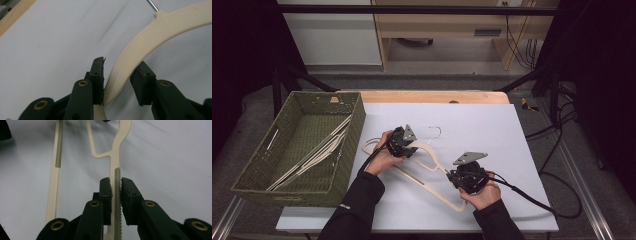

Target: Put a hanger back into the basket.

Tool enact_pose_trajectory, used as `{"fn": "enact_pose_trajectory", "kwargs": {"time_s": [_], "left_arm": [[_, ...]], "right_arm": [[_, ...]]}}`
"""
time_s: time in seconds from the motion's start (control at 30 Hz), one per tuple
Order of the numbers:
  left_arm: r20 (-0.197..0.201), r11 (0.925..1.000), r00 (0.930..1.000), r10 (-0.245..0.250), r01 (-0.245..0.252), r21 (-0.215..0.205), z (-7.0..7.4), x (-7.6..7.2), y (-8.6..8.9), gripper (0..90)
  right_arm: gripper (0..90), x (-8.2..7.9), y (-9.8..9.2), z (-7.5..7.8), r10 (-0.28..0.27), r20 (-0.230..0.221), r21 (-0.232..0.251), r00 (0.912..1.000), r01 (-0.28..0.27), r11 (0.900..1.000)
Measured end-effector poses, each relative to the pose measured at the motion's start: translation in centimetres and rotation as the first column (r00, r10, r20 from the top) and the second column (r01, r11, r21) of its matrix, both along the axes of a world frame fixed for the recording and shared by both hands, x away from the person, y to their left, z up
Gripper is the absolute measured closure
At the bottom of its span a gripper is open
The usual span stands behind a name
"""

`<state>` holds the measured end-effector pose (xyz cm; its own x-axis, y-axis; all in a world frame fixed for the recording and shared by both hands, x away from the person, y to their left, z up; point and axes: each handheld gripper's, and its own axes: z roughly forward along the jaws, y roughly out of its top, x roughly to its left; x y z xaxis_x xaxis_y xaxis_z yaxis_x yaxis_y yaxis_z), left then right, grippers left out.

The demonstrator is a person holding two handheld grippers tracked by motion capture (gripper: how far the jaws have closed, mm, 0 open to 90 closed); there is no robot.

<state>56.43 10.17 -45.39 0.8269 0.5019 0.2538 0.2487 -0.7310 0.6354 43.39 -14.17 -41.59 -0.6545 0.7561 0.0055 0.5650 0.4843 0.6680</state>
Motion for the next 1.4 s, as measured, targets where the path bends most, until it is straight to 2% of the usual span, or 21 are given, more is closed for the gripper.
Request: {"fn": "enact_pose_trajectory", "kwargs": {"time_s": [0.07,0.17,0.23,0.37,0.47,0.53,0.57,0.67,0.8,0.9,0.93,1.0,1.1,1.17,1.27,1.4], "left_arm": [[0.016,0.9998,0.9998,-0.015,0.015,0.010,0.4,-0.3,0.2,66.6],[0.021,0.9995,0.9993,-0.031,0.031,0.001,1.0,-0.8,0.7,67.3],[0.033,0.9985,0.9981,-0.051,0.051,0.021,1.5,-1.2,1.0,68.1],[0.054,0.9974,0.9960,-0.070,0.069,0.020,2.1,-1.9,1.4,69.4],[0.068,0.9948,0.9934,-0.092,0.089,0.050,2.3,-2.5,1.6,72.1],[0.083,0.9922,0.9906,-0.108,0.103,0.070,2.4,-2.9,1.7,73.9],[0.086,0.9915,0.9901,-0.111,0.105,0.077,2.5,-3.2,1.7,74.6],[0.086,0.9913,0.9900,-0.112,0.105,0.079,2.6,-3.7,2.0,75.3],[0.096,0.9919,0.9893,-0.109,0.102,0.075,2.8,-4.4,2.3,75.5],[0.101,0.9919,0.9892,-0.106,0.098,0.081,3.1,-4.9,2.4,75.5],[0.102,0.9918,0.9892,-0.106,0.098,0.082,3.1,-5.0,2.4,75.5],[0.108,0.9923,0.9888,-0.103,0.094,0.080,3.2,-5.3,2.4,75.5],[0.110,0.9940,0.9895,-0.093,0.086,0.067,3.3,-5.7,2.5,75.4],[0.111,0.9944,0.9898,-0.089,0.082,0.065,3.4,-5.8,2.6,75.4],[0.113,0.9947,0.9896,-0.088,0.082,0.062,3.5,-6.0,2.6,75.3],[0.090,0.9940,0.9907,-0.103,0.099,0.047,3.4,-6.1,2.6,75.5]], "right_arm": [[79.9,0.1,-0.1,-0.1,-0.005,-0.012,-0.007,0.9999,0.005,1.000],[80.4,0.4,-0.3,-0.4,0.000,-0.029,0.006,0.9996,0.000,1.000],[80.5,0.5,-0.5,-0.5,-0.009,-0.044,0.013,0.9990,0.010,1.000],[80.5,0.9,-0.9,-0.9,-0.022,-0.056,0.030,0.9982,0.023,0.999],[79.5,1.0,-1.2,-0.9,-0.029,-0.044,0.045,0.9986,0.031,0.999],[76.1,1.2,-1.5,-0.9,-0.019,-0.030,0.044,0.9994,0.020,0.999],[74.9,1.3,-1.6,-0.9,-0.027,-0.030,0.057,0.9992,0.029,0.998],[69.7,1.7,-1.8,-1.0,-0.008,-0.040,0.090,0.9992,0.012,0.996],[55.8,2.3,-1.8,-0.6,0.022,-0.003,0.146,0.9998,-0.021,0.989],[40.9,3.0,-1.4,-0.2,0.044,0.087,0.205,0.9952,-0.061,0.977],[39.8,3.3,-1.2,-0.1,0.050,0.103,0.214,0.9934,-0.071,0.974],[38.0,4.0,-0.5,0.0,0.068,0.109,0.235,0.9917,-0.092,0.968],[40.6,4.9,0.9,-0.1,0.088,0.107,0.240,0.9904,-0.112,0.964],[44.5,5.4,2.0,-0.3,0.113,0.093,0.212,0.9892,-0.131,0.969],[53.4,6.0,3.3,-0.7,0.147,0.066,0.184,0.9869,-0.157,0.970],[72.9,6.8,4.4,-1.1,0.202,0.012,0.201,0.9793,-0.200,0.959]]}}
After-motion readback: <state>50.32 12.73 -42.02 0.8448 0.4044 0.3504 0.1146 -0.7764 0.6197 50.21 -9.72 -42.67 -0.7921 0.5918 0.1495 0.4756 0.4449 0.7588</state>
